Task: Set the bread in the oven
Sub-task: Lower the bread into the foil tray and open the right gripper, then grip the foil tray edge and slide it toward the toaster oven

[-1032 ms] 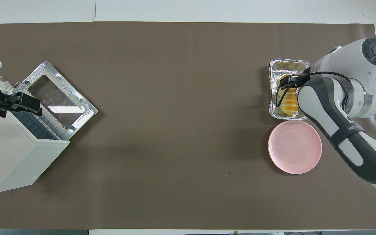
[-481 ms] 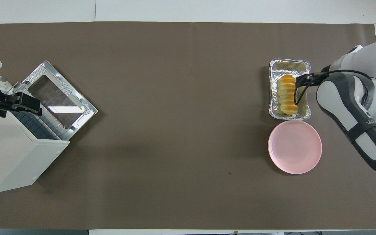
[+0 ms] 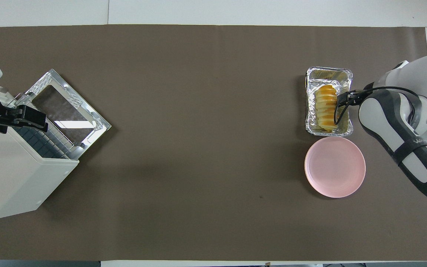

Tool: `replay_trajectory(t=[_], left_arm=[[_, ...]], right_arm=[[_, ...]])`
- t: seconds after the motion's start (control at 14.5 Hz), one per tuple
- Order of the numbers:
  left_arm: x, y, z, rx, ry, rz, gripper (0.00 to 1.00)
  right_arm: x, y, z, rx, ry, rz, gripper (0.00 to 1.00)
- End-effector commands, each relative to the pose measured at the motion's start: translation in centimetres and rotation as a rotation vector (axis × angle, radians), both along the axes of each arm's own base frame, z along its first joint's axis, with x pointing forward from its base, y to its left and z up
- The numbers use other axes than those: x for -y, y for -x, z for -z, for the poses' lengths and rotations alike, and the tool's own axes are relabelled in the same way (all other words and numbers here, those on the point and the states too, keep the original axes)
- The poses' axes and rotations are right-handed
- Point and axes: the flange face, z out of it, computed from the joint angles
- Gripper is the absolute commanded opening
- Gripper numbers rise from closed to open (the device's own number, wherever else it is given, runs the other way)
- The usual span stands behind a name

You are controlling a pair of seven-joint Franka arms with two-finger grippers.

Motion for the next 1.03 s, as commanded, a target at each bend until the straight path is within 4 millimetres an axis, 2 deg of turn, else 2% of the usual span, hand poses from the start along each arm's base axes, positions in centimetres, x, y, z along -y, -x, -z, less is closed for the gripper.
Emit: replay_trajectory(t=[0.0, 0.07, 0.14, 0.21, 0.34, 0.48, 0.55, 0.76, 0.89, 0.96], left_arm=[[-0.2, 0.5, -0.7, -0.001, 0.013, -0.001, 1.0], [-0.2, 0.5, -0.6, -0.003, 0.013, -0.001, 1.0], [-0.2, 0.5, -0.6, -0.003, 0.013, -0.001, 1.0], [-0.2, 0.5, -0.7, -0.001, 0.013, -0.002, 1.0], [-0.2, 0.5, -0.7, -0.001, 0.013, -0.002, 1.0], [-0.2, 0.5, -0.6, -0.003, 0.014, -0.001, 1.0], [-0.2, 0.5, -0.7, -0.001, 0.013, -0.002, 1.0], [-0.2, 0.5, -0.7, -0.001, 0.013, -0.002, 1.0], [-0.2, 0.5, -0.7, -0.001, 0.013, -0.001, 1.0], [-0.2, 0.5, -0.6, -0.003, 0.013, -0.002, 1.0]], right_arm=[[0.3, 0.8, 0.6, 0.007, 0.004, -0.028, 0.57], [0.6, 1.1, 0.9, 0.027, 0.004, -0.021, 0.43], [0.4, 1.3, 1.3, 0.042, 0.003, -0.019, 0.19], [0.4, 1.3, 1.3, 0.044, 0.002, -0.016, 0.0], [0.2, 0.8, 0.5, 0.055, 0.003, -0.024, 0.0], [0.0, -0.3, -1.3, 0.079, 0.003, -0.034, 0.0], [-0.4, -1.0, -2.6, 0.088, -0.001, -0.041, 0.0], [-3.9, -3.7, -7.9, 0.169, -0.038, -0.076, 0.0], [-8.3, -5.8, -10.5, 0.214, -0.064, -0.13, 0.0], [-13.0, -6.0, -10.6, 0.222, -0.075, -0.174, 0.0]])
